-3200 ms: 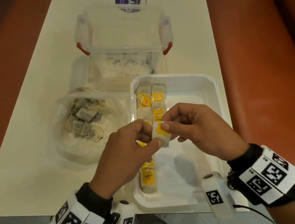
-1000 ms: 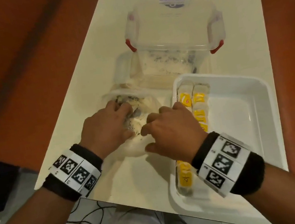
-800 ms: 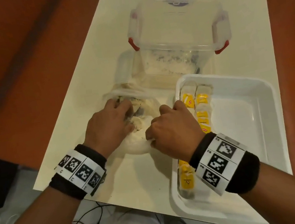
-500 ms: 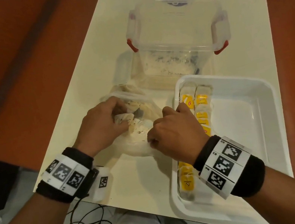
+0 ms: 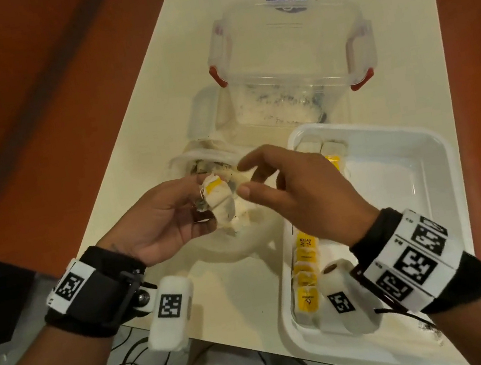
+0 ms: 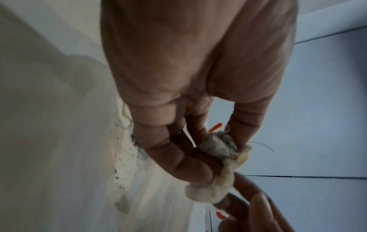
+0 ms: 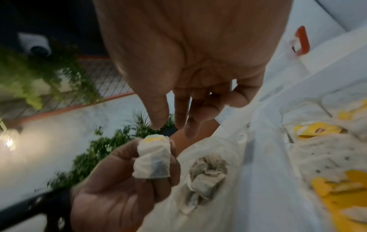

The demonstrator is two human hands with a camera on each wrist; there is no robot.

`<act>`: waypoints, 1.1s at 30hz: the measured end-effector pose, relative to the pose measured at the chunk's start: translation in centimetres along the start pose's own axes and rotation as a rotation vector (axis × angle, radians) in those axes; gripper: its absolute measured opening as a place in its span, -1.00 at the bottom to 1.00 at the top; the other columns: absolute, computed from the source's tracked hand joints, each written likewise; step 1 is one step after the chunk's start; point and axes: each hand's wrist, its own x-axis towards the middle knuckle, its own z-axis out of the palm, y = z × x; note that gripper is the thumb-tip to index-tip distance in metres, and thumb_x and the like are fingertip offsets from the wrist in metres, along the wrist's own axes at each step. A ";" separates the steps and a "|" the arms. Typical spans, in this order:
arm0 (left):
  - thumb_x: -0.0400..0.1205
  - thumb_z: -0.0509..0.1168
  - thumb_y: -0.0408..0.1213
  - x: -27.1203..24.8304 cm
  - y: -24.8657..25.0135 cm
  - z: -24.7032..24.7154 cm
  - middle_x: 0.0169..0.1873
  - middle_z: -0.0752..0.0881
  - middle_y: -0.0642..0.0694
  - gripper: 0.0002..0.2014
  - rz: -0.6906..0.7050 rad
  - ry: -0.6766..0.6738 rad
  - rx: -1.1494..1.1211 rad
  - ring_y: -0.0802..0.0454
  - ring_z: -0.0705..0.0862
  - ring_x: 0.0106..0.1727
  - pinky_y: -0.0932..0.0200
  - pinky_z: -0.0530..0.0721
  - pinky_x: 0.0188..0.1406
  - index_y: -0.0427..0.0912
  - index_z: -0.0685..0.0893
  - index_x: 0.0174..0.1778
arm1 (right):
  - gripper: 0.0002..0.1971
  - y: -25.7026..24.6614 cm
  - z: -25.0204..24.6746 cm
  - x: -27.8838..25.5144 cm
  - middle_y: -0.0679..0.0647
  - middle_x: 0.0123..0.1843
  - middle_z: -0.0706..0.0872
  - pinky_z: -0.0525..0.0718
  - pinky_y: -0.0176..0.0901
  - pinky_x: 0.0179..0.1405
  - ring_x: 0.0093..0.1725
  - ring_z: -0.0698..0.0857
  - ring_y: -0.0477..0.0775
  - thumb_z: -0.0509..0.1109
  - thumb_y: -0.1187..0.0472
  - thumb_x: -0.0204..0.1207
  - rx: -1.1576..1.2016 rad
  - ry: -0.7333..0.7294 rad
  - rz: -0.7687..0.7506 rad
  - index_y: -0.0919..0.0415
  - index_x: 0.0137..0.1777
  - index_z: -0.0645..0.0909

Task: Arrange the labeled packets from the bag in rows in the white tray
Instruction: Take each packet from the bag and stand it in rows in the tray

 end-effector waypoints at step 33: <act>0.43 0.34 0.14 -0.3 -1.4 2.4 -0.08 0.84 0.00 -0.57 -0.094 0.061 -0.060 0.21 0.70 -0.30 0.40 0.53 -0.57 -0.03 0.87 0.05 | -0.89 -1.1 1.1 1.8 -0.18 -0.28 0.68 0.51 -0.41 -0.38 -0.40 0.59 -0.28 0.36 0.24 0.70 0.615 -0.039 0.214 0.07 -0.03 0.70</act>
